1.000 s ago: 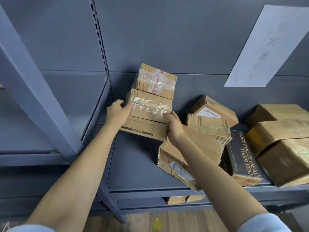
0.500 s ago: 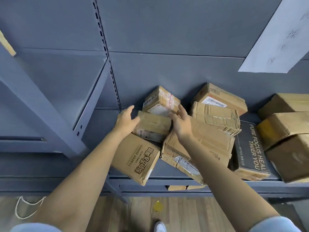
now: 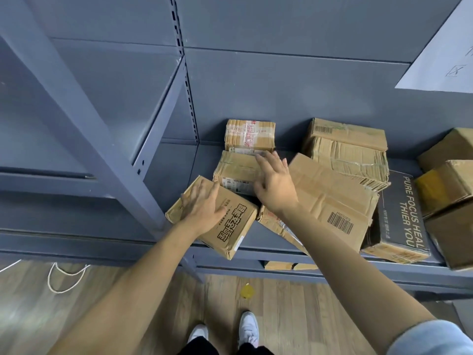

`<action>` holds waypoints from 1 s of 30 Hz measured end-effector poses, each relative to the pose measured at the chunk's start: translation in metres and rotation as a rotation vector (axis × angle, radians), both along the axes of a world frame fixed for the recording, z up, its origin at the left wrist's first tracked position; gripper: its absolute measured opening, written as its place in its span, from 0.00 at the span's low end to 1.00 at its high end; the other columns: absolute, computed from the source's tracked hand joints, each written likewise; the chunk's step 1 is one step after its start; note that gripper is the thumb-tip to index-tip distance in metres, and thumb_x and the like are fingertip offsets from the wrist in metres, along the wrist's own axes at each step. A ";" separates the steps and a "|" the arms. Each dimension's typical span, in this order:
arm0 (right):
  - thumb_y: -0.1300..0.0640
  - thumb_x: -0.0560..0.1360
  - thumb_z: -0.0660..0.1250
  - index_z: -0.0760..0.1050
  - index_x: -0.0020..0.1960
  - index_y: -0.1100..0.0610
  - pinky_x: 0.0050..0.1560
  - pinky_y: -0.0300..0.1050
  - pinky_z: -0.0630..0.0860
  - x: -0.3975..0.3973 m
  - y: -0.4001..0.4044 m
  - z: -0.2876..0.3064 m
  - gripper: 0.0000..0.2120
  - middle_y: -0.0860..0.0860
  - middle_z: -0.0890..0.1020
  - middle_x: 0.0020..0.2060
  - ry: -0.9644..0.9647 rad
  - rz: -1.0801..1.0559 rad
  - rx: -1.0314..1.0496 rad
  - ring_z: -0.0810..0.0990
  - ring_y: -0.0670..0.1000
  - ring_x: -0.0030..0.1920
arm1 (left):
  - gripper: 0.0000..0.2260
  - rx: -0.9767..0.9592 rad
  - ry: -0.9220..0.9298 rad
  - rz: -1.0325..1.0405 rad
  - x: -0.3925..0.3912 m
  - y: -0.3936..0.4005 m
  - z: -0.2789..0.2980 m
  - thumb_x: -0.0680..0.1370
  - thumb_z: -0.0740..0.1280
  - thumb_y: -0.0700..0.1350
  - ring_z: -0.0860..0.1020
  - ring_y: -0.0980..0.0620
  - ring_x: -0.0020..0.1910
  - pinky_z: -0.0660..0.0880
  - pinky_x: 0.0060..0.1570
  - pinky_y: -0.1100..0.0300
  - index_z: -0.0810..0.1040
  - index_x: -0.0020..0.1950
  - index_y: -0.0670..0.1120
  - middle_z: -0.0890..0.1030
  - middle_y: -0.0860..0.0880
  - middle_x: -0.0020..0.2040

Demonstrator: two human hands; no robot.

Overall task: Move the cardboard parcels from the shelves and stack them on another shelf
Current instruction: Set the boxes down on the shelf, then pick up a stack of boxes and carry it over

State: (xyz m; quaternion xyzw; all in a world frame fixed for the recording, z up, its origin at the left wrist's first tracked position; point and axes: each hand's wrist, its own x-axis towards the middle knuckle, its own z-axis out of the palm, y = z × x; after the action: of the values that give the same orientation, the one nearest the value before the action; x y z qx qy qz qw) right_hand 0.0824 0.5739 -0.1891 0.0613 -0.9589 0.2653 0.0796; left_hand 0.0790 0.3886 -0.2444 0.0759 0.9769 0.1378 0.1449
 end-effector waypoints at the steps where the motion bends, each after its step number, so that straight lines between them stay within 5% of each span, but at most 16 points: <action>1: 0.62 0.76 0.60 0.62 0.74 0.61 0.74 0.51 0.39 0.003 -0.003 -0.003 0.26 0.61 0.61 0.74 0.014 0.022 0.068 0.51 0.60 0.77 | 0.33 -0.019 0.021 -0.026 0.000 0.000 0.003 0.78 0.59 0.57 0.43 0.43 0.76 0.43 0.70 0.35 0.45 0.77 0.53 0.46 0.44 0.78; 7: 0.62 0.74 0.62 0.69 0.68 0.64 0.72 0.55 0.39 0.028 -0.023 -0.017 0.22 0.65 0.65 0.71 0.011 -0.034 0.256 0.55 0.66 0.75 | 0.32 -0.069 0.068 -0.162 0.006 -0.015 0.007 0.79 0.59 0.55 0.44 0.43 0.77 0.43 0.71 0.38 0.46 0.78 0.51 0.47 0.44 0.78; 13: 0.61 0.69 0.62 0.75 0.62 0.65 0.68 0.64 0.53 0.070 -0.053 -0.038 0.22 0.67 0.74 0.63 -0.062 -0.180 0.291 0.68 0.70 0.68 | 0.30 0.000 -0.011 -0.318 0.036 -0.043 -0.002 0.79 0.59 0.52 0.48 0.40 0.76 0.47 0.73 0.42 0.49 0.77 0.50 0.50 0.43 0.78; 17: 0.62 0.74 0.61 0.67 0.70 0.64 0.72 0.55 0.40 0.102 -0.076 -0.042 0.25 0.66 0.63 0.72 -0.124 -0.216 0.255 0.55 0.67 0.75 | 0.26 0.145 -0.003 -0.392 0.060 -0.057 -0.005 0.80 0.59 0.47 0.50 0.43 0.76 0.51 0.74 0.47 0.55 0.77 0.47 0.55 0.44 0.77; 20: 0.59 0.73 0.57 0.65 0.72 0.62 0.72 0.57 0.42 0.120 -0.087 -0.042 0.27 0.66 0.64 0.71 -0.144 -0.227 0.247 0.56 0.68 0.74 | 0.23 0.286 0.066 -0.442 0.077 -0.066 0.001 0.80 0.59 0.42 0.53 0.46 0.76 0.53 0.73 0.52 0.60 0.75 0.45 0.59 0.45 0.76; 23: 0.60 0.77 0.59 0.54 0.77 0.58 0.75 0.55 0.41 0.133 -0.093 -0.037 0.30 0.61 0.54 0.76 -0.222 -0.193 0.239 0.47 0.63 0.77 | 0.21 0.385 0.174 -0.438 0.094 -0.078 0.015 0.79 0.59 0.38 0.58 0.49 0.75 0.56 0.72 0.57 0.65 0.73 0.45 0.64 0.46 0.74; 26: 0.55 0.79 0.60 0.46 0.78 0.54 0.75 0.52 0.41 0.144 -0.098 -0.032 0.33 0.57 0.48 0.77 -0.240 -0.131 0.257 0.43 0.59 0.77 | 0.21 0.394 0.273 -0.387 0.112 -0.094 0.029 0.80 0.59 0.38 0.59 0.49 0.74 0.59 0.71 0.57 0.66 0.73 0.44 0.65 0.45 0.74; 30: 0.51 0.78 0.63 0.48 0.78 0.54 0.75 0.51 0.43 0.161 -0.117 -0.028 0.35 0.58 0.50 0.77 -0.180 -0.051 0.243 0.44 0.58 0.77 | 0.22 0.321 0.343 -0.320 0.141 -0.125 0.040 0.79 0.59 0.38 0.59 0.47 0.74 0.52 0.70 0.64 0.63 0.74 0.41 0.66 0.43 0.73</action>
State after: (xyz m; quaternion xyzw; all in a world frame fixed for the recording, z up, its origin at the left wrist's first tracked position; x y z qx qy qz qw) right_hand 0.2430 0.4564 -0.2167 0.0222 -0.9885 0.1496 -0.0079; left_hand 0.2202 0.2637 -0.2040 0.2733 0.9283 0.2514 -0.0165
